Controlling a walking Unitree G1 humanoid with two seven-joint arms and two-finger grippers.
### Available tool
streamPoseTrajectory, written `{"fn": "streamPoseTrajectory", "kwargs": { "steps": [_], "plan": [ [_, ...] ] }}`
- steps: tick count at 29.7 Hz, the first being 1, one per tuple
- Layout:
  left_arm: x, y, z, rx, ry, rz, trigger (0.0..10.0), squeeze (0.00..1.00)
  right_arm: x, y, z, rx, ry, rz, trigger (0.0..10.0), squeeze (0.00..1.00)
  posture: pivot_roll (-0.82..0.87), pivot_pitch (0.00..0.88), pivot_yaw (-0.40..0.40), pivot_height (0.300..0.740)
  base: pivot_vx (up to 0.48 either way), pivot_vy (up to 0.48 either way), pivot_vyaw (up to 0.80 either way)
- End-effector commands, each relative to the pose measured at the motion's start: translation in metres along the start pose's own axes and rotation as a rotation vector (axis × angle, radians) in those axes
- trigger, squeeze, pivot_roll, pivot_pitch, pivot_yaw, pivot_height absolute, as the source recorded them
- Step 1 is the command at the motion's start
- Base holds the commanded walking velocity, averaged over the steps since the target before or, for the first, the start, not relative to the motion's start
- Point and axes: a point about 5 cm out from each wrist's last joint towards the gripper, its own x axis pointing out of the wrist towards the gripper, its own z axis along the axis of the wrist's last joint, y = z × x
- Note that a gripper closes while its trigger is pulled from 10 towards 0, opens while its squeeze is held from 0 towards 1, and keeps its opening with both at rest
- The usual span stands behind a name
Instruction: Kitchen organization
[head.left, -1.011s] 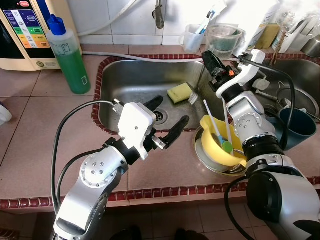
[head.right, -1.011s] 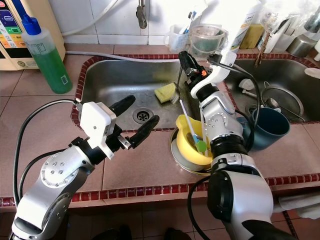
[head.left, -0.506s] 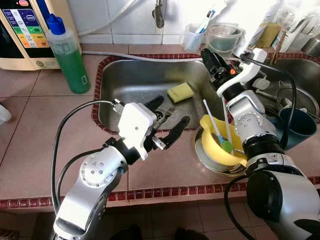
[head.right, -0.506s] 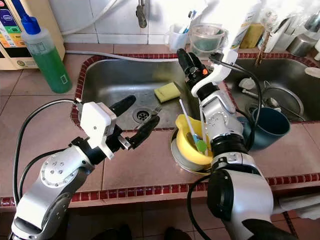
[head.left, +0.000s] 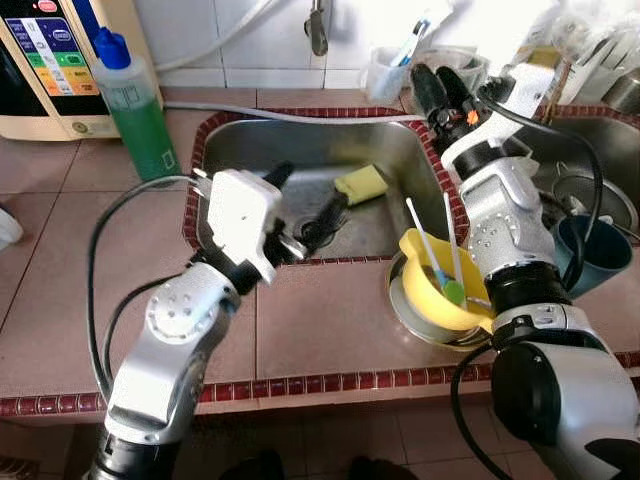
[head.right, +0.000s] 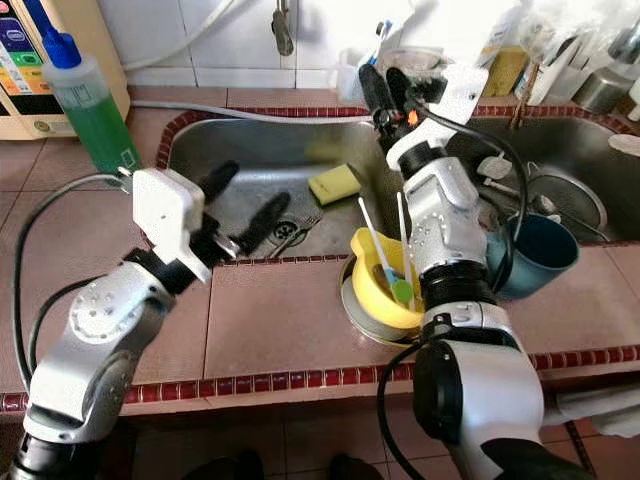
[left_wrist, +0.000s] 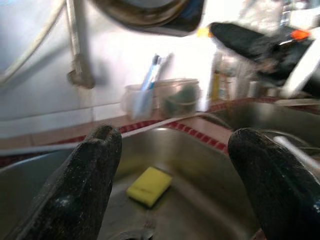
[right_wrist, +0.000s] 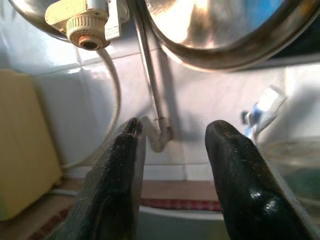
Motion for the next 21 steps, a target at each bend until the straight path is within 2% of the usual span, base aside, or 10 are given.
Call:
{"fn": "streamPoseTrajectory", "kwargs": {
  "steps": [1,5,12,14,19,21],
  "plan": [
    [0.005,0.009,-0.002,-0.004,0.003,0.064,10.0,0.0,0.0,0.005,0.008,-0.103,-0.056,-0.039,10.0,0.0,-0.13,0.092,-0.069,0.74,0.0,0.0,0.0],
    [0.009,0.02,-0.005,-0.023,0.016,0.16,10.0,0.0,-0.006,0.01,0.004,-0.183,-0.056,-0.097,10.0,0.0,-0.13,0.073,-0.073,0.74,0.0,0.0,0.0],
    [0.015,0.029,-0.016,-0.053,0.039,0.256,10.0,0.0,-0.029,0.018,-0.015,-0.197,-0.018,-0.17,10.0,0.0,-0.11,0.071,-0.077,0.74,0.0,0.0,0.0],
    [0.017,0.03,-0.016,-0.026,0.029,0.265,10.0,0.0,-0.037,0.02,-0.021,-0.202,0.002,-0.188,10.0,0.0,-0.11,0.071,-0.075,0.74,0.0,0.0,0.0],
    [0.017,0.033,-0.019,-0.041,0.033,0.31,10.0,0.0,-0.046,0.026,-0.025,-0.21,0.025,-0.189,10.0,0.0,-0.11,0.068,-0.066,0.74,0.0,0.0,0.0],
    [0.014,0.036,-0.021,-0.046,0.03,0.34,10.0,0.0,-0.049,0.028,-0.026,-0.245,0.031,-0.189,10.0,0.0,-0.11,0.068,-0.066,0.74,0.0,0.0,0.0]
  ]
}}
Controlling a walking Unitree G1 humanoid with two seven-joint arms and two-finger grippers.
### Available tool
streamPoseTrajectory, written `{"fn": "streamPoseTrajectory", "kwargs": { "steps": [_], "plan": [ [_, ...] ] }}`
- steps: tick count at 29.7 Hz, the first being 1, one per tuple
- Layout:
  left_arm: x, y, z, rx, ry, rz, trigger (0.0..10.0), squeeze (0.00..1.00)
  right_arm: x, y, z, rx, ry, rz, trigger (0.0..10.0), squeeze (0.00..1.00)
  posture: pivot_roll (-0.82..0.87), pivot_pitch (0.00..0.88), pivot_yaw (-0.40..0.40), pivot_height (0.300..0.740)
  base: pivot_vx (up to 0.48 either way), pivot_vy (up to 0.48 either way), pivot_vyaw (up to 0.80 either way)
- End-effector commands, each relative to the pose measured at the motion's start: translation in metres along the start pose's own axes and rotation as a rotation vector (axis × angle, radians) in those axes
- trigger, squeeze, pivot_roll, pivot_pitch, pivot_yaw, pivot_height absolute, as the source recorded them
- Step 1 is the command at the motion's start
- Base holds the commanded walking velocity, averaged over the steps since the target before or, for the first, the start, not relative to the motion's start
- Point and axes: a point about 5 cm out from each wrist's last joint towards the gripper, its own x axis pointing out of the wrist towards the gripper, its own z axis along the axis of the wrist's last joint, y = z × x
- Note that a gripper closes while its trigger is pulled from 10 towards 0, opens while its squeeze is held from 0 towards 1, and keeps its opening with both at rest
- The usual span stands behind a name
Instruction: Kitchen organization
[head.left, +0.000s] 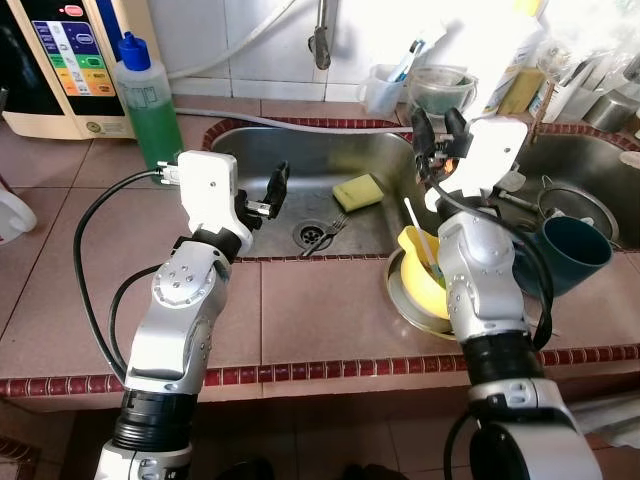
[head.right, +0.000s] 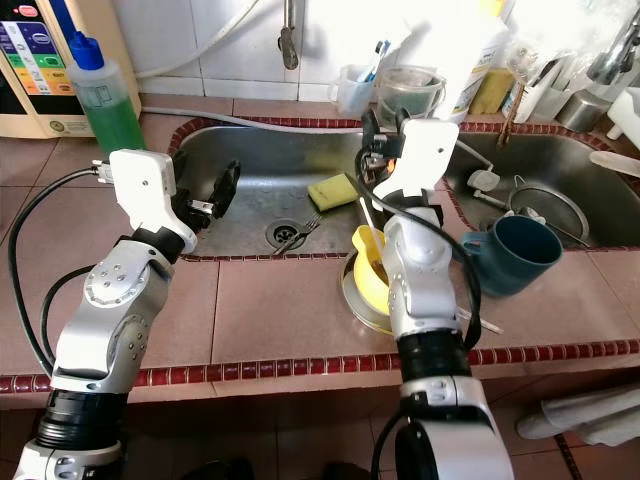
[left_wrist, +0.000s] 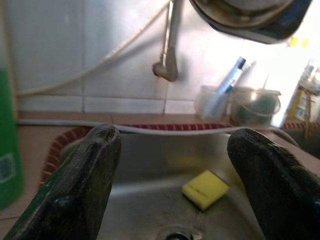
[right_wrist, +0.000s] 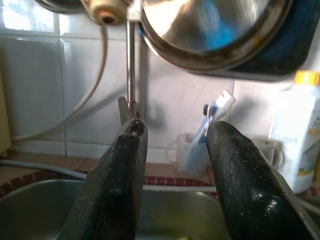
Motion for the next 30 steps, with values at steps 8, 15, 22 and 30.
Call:
{"fn": "streamPoseTrajectory", "kwargs": {
  "steps": [8,15,22,30],
  "plan": [
    [-0.019,0.014,-0.023,0.001,0.039,0.13,10.0,0.0,-0.027,0.006,-0.006,-0.053,0.045,-0.01,10.0,0.0,-0.16,0.041,-0.045,0.74,0.0,0.0,0.0],
    [-0.027,0.011,-0.027,0.007,0.023,0.123,10.0,0.0,-0.039,0.006,-0.009,-0.068,0.07,-0.017,10.0,0.0,-0.18,0.047,-0.048,0.74,0.0,0.0,0.0],
    [-0.032,0.006,-0.029,-0.016,0.009,0.121,10.0,0.0,-0.049,0.007,-0.011,-0.131,0.08,0.006,10.0,0.0,-0.18,0.039,-0.054,0.74,0.0,0.0,0.0],
    [-0.037,0.008,-0.029,-0.012,-0.002,0.106,10.0,0.0,-0.051,0.01,-0.011,-0.141,0.088,0.01,10.0,0.0,-0.18,0.031,-0.059,0.74,0.0,0.0,0.0]
  ]
}}
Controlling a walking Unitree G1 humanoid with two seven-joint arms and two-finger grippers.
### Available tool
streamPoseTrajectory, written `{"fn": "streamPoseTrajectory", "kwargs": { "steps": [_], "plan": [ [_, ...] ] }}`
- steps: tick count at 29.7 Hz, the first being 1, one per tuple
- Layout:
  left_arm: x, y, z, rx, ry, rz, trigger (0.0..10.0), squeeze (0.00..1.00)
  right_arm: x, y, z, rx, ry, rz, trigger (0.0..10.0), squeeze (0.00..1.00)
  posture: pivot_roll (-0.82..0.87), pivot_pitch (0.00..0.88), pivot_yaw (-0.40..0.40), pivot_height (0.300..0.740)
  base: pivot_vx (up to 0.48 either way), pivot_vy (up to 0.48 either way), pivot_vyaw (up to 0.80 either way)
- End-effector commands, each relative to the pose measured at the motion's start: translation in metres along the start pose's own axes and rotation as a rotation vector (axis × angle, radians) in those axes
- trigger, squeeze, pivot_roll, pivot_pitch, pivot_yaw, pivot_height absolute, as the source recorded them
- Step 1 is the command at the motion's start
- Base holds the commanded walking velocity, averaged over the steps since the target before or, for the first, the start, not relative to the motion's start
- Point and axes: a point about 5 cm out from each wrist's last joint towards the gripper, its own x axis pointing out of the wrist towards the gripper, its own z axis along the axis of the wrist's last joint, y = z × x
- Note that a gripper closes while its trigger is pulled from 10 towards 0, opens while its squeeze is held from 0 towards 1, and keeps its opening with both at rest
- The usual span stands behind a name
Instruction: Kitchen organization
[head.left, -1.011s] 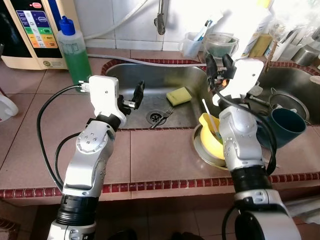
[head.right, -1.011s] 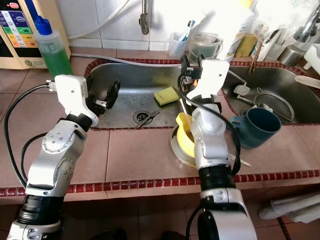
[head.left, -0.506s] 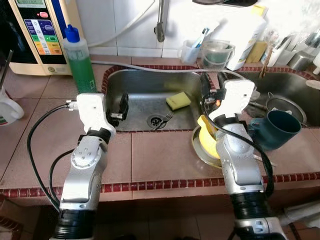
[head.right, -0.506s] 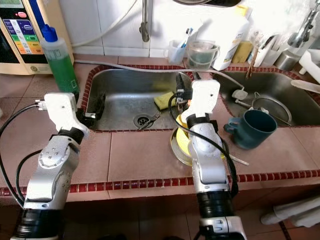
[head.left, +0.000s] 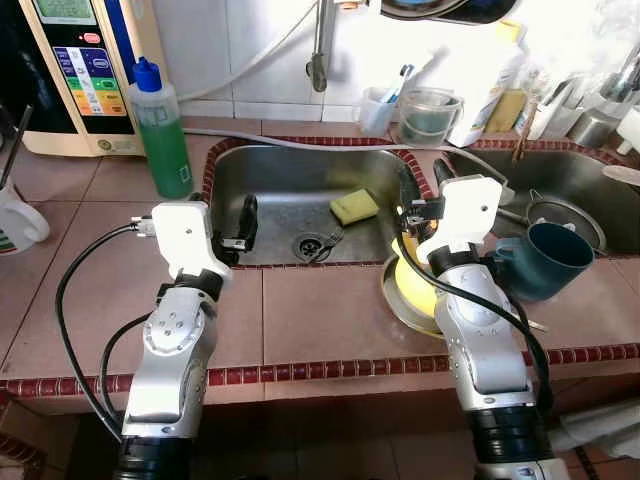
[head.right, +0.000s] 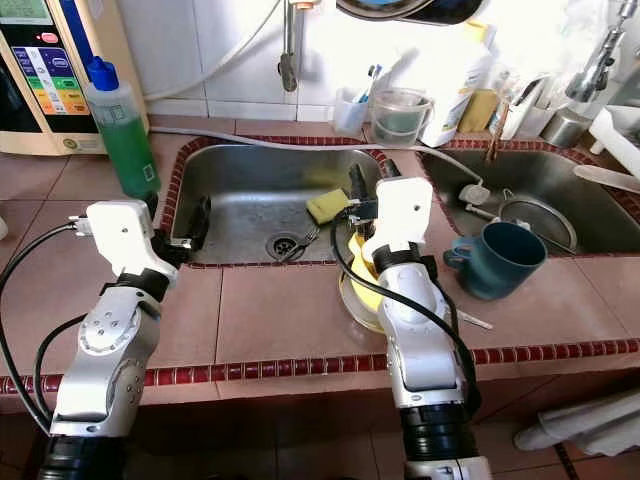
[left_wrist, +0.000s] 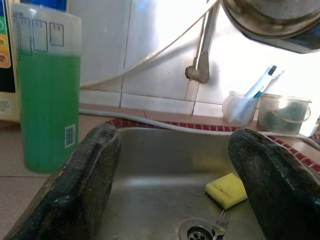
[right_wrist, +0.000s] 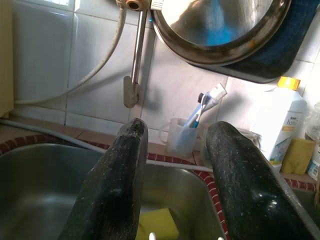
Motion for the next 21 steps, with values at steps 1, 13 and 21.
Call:
{"fn": "streamPoseTrajectory", "kwargs": {
  "steps": [1,13,21],
  "plan": [
    [-0.004,-0.003,-0.001,0.004,-0.009,-0.018,10.0,0.0,-0.004,-0.003,0.0,-0.02,-0.003,-0.006,10.0,0.0,-0.17,0.033,-0.058,0.74,0.0,0.0,0.0],
    [-0.005,-0.003,0.005,0.033,-0.035,-0.029,10.0,0.0,-0.001,-0.003,-0.005,-0.024,0.018,-0.011,10.0,0.0,-0.15,0.036,-0.076,0.74,0.0,0.0,0.0],
    [-0.005,-0.006,0.006,0.0,-0.045,-0.044,10.0,0.0,0.003,-0.012,-0.001,-0.044,0.007,-0.024,10.0,0.0,-0.16,0.034,-0.083,0.74,0.0,0.0,0.0]
  ]
}}
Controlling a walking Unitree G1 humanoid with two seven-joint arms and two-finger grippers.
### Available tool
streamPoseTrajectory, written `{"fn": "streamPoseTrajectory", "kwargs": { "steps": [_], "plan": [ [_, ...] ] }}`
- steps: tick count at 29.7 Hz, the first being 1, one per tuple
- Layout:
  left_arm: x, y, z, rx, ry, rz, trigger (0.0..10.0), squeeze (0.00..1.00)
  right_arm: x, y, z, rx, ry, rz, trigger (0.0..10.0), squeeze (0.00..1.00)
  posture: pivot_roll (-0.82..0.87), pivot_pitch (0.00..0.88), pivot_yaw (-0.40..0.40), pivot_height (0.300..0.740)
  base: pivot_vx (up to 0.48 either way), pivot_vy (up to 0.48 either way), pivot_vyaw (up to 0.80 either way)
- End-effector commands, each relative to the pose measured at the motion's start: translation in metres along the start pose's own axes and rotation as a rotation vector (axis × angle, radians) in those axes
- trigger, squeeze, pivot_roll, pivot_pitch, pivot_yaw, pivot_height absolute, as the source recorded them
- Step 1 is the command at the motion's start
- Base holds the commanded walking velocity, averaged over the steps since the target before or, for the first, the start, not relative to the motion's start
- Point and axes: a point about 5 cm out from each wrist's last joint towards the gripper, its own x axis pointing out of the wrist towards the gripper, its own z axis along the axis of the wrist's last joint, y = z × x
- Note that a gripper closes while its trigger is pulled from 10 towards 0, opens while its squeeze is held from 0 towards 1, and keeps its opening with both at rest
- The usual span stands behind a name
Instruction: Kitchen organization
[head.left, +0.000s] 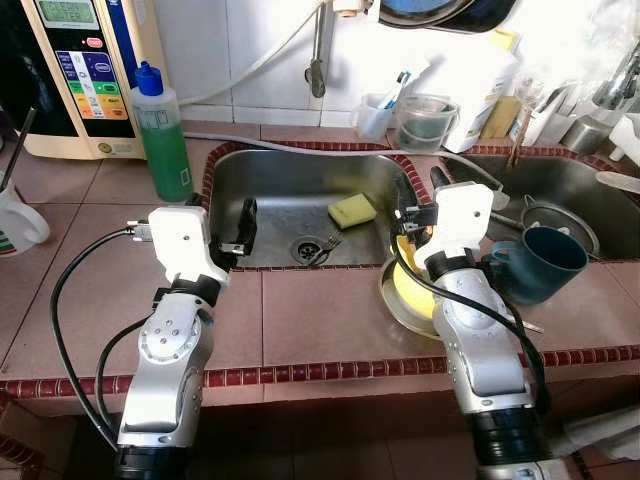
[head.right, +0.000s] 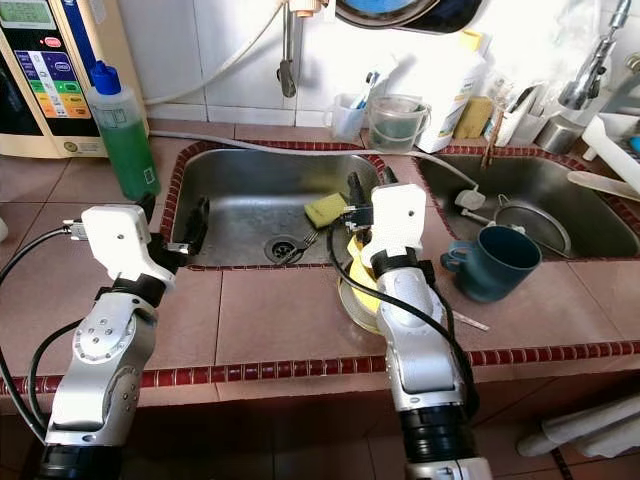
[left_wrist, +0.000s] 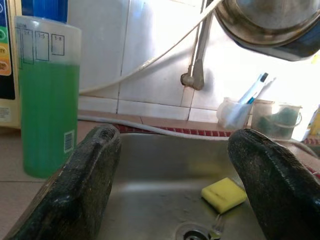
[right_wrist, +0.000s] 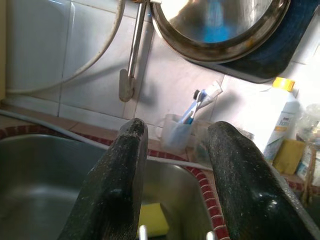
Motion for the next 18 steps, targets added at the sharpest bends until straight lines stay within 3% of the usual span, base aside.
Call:
{"fn": "streamPoseTrajectory", "kwargs": {
  "steps": [1,10,18],
  "plan": [
    [-0.0001,-0.0051,0.0058,0.003,-0.031,-0.03,10.0,0.0,0.0027,-0.0074,0.0054,-0.005,-0.018,-0.015,10.0,0.0,-0.16,0.034,-0.083,0.74,0.0,0.0,0.0],
    [-0.001,-0.0011,0.0111,0.055,-0.05,-0.036,10.0,0.0,-0.0025,-0.0085,0.0118,0.005,-0.064,-0.017,10.0,0.0,-0.15,0.024,-0.084,0.74,0.0,0.0,0.0],
    [-0.0009,-0.0037,0.0132,0.029,-0.051,-0.054,10.0,0.0,-0.0042,-0.0068,0.0115,0.002,-0.065,-0.022,10.0,0.0,-0.16,0.026,-0.077,0.74,0.0,-0.129,0.0]
  ]
}}
